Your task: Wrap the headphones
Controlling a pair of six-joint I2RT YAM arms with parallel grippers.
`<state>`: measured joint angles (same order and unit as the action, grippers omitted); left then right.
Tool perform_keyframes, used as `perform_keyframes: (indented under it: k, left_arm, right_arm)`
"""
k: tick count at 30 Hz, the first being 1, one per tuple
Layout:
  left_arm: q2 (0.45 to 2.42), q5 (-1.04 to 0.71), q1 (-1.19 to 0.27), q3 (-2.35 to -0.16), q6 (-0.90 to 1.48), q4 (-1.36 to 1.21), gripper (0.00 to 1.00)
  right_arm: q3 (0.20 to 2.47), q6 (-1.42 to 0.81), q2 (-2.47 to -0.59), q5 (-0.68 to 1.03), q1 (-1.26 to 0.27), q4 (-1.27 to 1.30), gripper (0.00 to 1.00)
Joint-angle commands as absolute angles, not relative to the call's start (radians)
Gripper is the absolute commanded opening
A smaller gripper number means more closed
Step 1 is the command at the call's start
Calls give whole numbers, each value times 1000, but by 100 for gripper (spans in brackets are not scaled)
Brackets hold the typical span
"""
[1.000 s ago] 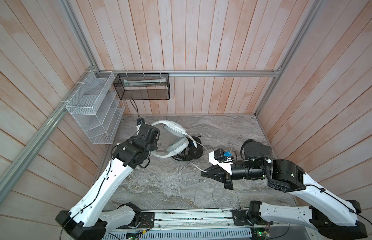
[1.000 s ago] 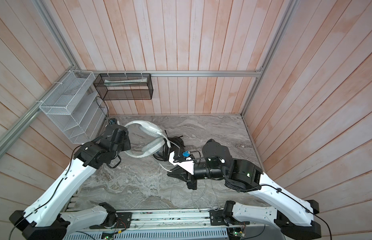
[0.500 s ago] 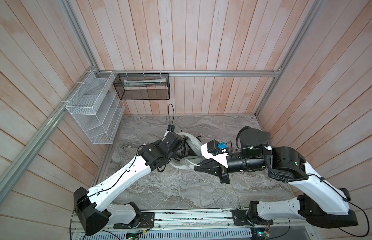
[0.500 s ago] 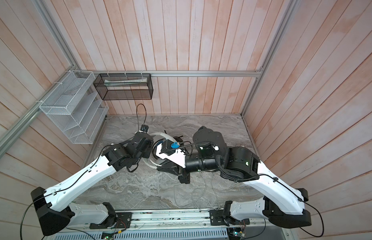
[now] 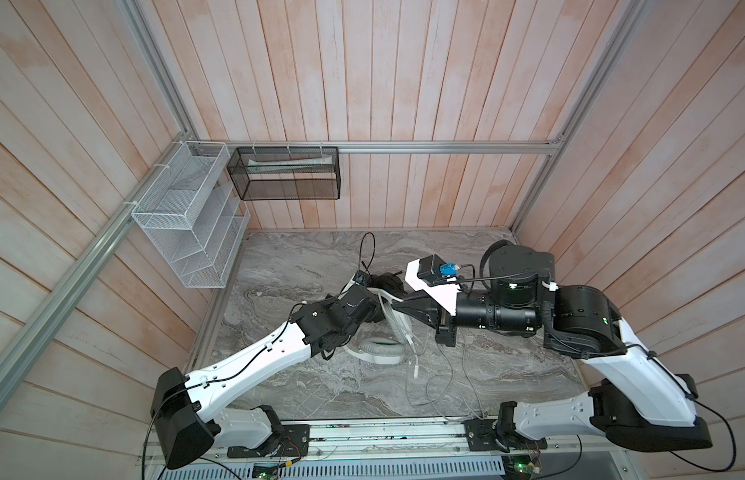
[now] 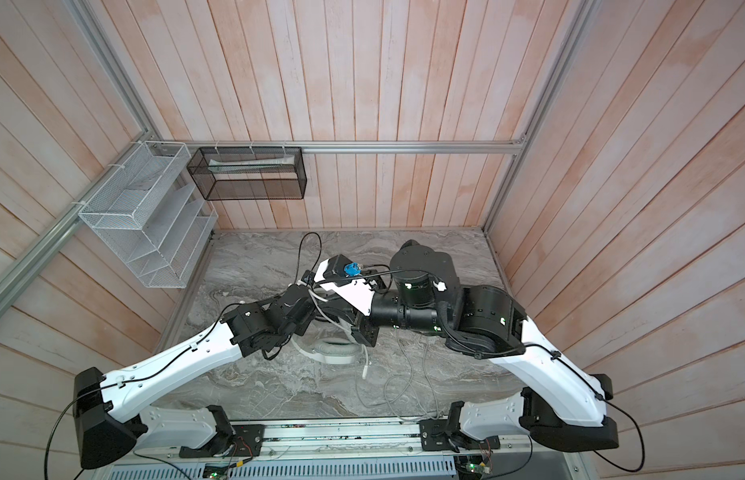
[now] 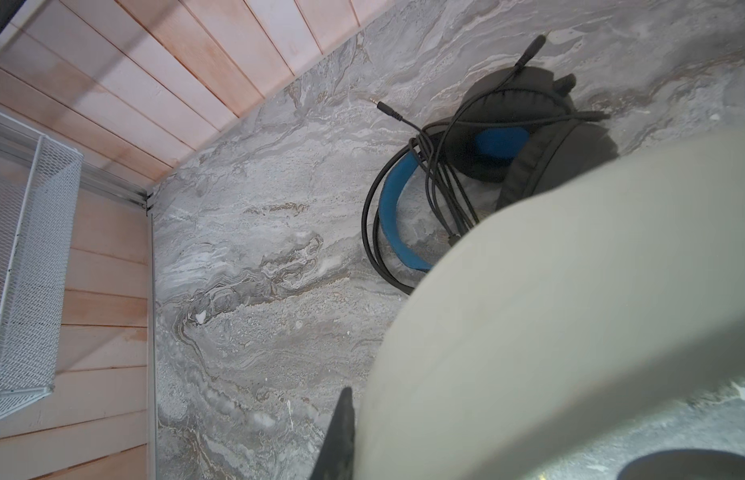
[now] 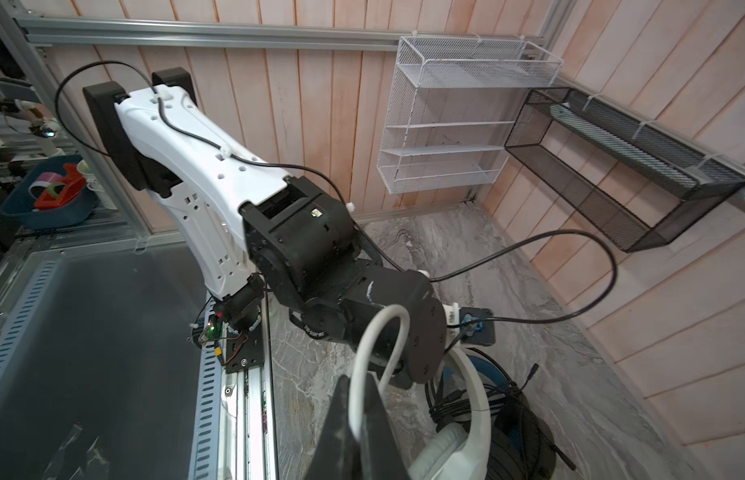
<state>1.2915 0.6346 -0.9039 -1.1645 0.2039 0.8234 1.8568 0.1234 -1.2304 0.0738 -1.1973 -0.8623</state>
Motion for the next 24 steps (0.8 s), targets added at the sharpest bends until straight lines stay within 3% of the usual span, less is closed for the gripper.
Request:
perform_keyframes:
  k: [1,7,9,12,16,21,24]
  left_arm:
    - [1173,686,-864,-1178,294,794,0]
    - [958,601,-761,-1224,335,747,0]
    - [953,594,-761,-1289,328,785,0]
    - [968,593,-761,-1400,321,851,0]
    - [976,574,-761,-1519,326,917,0]
    - [1005,536,-761,-1608,345,954,0]
    - [1030,530,-761,-1652,356,980,0]
  right_arm:
    - [1816,108,-1139,-53,-1203,-777,0]
    - [1493,84,-911,-95,-1203,-589,27]
    - [1423,73,-884,-95,-1203,-582,43]
    - [1334,56,-852,-102,-1202,-538,77]
    - [1216,46,-811,-257,-1201,-423,94]
    - [1060,8,-850,-136,-1188,-238,99]
    - [952,4,-866,-150,-1166,-130,97]
